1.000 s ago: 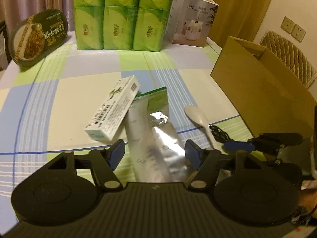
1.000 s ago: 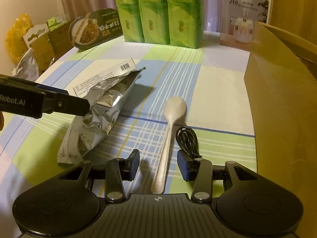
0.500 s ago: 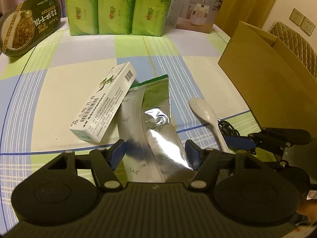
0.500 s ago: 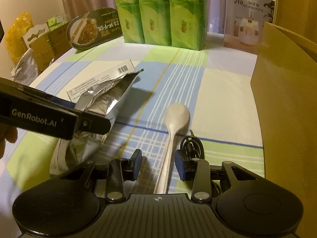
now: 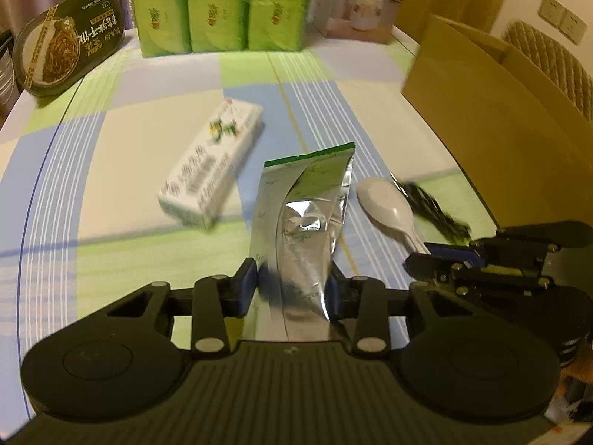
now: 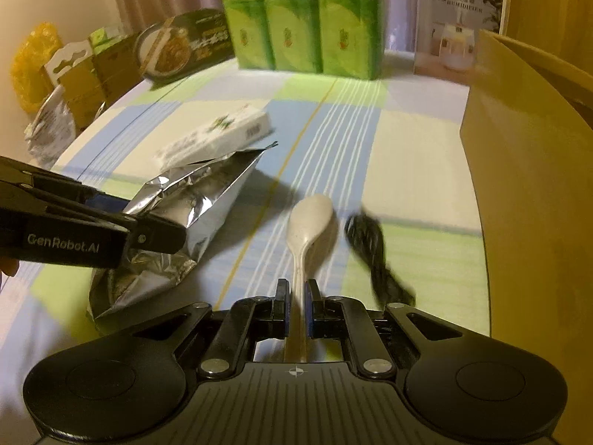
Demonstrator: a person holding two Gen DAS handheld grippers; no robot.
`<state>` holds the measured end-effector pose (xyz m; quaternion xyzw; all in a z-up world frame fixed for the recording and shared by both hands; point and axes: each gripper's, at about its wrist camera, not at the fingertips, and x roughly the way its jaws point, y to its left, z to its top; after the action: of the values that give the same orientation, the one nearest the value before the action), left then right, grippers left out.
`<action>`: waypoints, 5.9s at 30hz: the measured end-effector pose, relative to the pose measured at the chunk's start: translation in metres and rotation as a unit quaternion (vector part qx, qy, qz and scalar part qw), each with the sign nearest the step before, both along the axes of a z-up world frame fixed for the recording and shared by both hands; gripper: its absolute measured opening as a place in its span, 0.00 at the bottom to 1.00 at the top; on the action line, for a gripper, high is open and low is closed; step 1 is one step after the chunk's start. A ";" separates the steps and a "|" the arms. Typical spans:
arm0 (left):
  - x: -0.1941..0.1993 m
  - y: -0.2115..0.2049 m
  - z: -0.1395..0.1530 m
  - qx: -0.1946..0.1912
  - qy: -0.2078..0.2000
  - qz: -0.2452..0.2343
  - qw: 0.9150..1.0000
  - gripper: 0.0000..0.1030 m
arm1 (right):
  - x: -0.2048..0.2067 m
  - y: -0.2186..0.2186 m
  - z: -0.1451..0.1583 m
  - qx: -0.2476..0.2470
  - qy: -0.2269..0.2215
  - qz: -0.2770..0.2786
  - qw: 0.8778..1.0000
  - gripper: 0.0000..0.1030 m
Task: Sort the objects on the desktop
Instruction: 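Grasp the silver foil bag with the left tool while the right tool grasps the white spoon, then lift the foil bag with the left tool and the spoon with the right tool, then carry the foil bag and white spoon over the cardboard box with both tools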
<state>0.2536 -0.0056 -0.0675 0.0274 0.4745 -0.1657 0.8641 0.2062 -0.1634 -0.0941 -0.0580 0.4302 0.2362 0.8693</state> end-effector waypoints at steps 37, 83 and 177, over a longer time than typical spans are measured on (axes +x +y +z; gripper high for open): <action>-0.058 -0.035 -0.009 0.100 0.079 -0.099 0.987 0.39 | -0.096 -0.036 0.004 0.008 0.004 0.012 1.000 0.20; -0.124 -0.024 0.038 0.053 0.042 -0.065 0.996 0.37 | -0.141 -0.051 0.065 0.018 -0.060 -0.018 0.998 0.03; -0.066 -0.253 0.141 -0.054 -0.023 -0.140 0.988 0.37 | -0.065 -0.239 0.155 0.023 -0.165 -0.140 0.976 0.03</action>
<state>0.1873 -0.2584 0.0733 0.0507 0.4361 -0.3095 0.8435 0.1409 -0.4025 0.0606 -0.0151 0.2792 0.1098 0.9538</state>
